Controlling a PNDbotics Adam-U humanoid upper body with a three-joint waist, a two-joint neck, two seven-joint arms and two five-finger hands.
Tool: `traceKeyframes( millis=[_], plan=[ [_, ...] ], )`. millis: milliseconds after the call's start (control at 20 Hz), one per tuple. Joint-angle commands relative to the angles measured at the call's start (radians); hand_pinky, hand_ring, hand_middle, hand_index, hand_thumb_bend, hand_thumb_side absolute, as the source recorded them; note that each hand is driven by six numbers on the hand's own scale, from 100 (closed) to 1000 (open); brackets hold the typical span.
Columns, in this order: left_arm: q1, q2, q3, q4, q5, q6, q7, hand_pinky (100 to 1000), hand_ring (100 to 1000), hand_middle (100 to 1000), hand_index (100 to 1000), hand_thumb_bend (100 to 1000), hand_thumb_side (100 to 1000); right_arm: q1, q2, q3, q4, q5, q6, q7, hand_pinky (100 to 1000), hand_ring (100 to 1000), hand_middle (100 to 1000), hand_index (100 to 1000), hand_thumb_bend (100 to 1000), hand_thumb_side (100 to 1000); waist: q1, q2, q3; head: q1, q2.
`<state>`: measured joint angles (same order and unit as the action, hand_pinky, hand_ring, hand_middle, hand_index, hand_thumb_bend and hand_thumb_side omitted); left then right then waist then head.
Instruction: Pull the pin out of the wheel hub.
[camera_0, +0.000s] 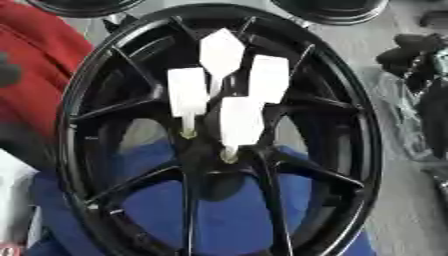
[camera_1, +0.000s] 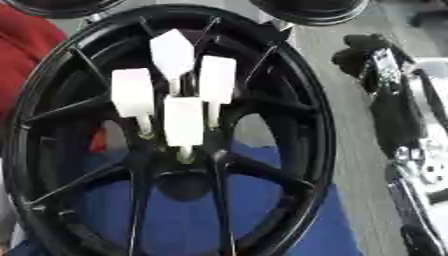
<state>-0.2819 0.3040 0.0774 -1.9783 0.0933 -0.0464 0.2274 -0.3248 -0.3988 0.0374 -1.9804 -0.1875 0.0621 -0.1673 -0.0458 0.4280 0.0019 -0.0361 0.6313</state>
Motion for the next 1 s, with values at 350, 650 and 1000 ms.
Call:
traceKeyframes(
  millis=[350, 650, 1000],
  plan=[
    [-0.021, 0.074, 0.004, -0.022, -0.022, -0.015, 0.001, 728, 648, 609, 685, 405, 572, -0.001, -0.016, -0.007, -0.02, -0.003, 0.001, 0.004, 869, 761, 622, 759, 100, 810, 0.008, -0.018, -0.003, 0.005, -0.003],
    [-0.051, 0.258, -0.009, -0.022, -0.076, -0.031, -0.02, 738, 652, 614, 694, 411, 566, 0.01, -0.032, -0.006, -0.02, -0.002, 0.001, 0.006, 869, 761, 623, 759, 100, 806, 0.023, -0.037, -0.007, 0.008, 0.011],
    [-0.11, 0.557, -0.068, -0.022, -0.162, -0.044, -0.142, 764, 675, 635, 724, 409, 582, 0.033, -0.054, -0.002, -0.02, 0.003, 0.004, 0.012, 868, 761, 623, 759, 100, 806, 0.042, -0.064, -0.01, 0.012, 0.034]
  ],
)
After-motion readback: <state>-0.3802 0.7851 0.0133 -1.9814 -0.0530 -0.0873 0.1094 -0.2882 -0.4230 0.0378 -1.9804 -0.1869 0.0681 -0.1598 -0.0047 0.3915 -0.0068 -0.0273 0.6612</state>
